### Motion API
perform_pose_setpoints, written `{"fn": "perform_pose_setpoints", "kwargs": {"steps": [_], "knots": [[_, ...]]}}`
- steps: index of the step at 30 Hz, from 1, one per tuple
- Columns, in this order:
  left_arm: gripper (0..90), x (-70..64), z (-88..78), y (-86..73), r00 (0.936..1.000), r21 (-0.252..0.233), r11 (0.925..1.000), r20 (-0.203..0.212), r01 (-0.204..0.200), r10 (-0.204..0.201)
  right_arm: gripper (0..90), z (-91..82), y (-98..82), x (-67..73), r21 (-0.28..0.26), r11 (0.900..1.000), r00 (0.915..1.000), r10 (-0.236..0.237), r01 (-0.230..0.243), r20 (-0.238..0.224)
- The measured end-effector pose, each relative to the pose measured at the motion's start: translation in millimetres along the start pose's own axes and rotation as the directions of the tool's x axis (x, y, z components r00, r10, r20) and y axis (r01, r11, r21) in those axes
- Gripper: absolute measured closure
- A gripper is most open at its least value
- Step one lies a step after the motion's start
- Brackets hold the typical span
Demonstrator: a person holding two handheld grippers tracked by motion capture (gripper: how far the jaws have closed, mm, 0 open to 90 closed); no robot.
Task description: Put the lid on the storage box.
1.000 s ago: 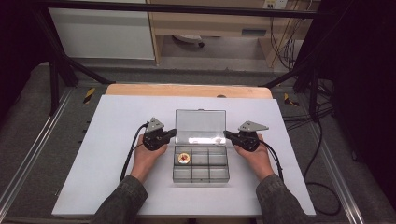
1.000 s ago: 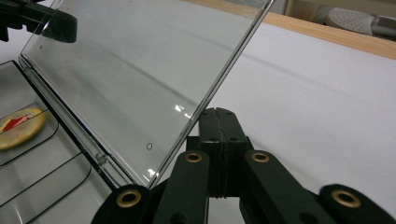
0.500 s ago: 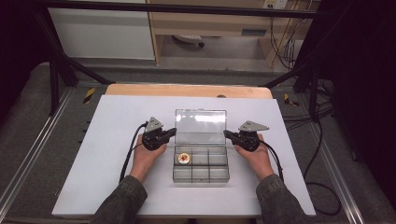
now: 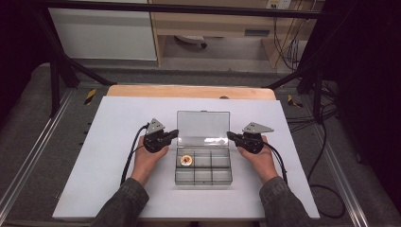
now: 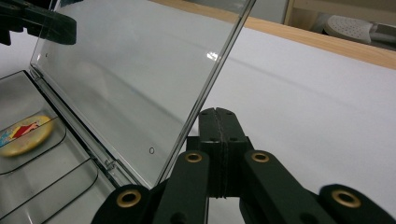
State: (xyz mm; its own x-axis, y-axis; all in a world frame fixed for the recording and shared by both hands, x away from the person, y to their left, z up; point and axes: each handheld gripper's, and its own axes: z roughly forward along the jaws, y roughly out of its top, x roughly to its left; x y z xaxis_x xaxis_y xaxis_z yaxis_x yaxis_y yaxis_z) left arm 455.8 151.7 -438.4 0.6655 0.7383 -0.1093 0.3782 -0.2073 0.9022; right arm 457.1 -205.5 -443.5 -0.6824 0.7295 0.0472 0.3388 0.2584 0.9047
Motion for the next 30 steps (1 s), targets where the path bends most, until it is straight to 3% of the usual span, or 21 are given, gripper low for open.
{"fn": "perform_pose_setpoints", "kwargs": {"steps": [30], "knots": [[90.0, -7.7, -6.8, 3.1, 0.9998, -0.008, 0.9999, 0.018, -0.012, 0.012, 90.0, -5.6, 3.3, 4.6, -0.022, 1.0, 0.9998, -0.009, 0.009, -0.02]]}}
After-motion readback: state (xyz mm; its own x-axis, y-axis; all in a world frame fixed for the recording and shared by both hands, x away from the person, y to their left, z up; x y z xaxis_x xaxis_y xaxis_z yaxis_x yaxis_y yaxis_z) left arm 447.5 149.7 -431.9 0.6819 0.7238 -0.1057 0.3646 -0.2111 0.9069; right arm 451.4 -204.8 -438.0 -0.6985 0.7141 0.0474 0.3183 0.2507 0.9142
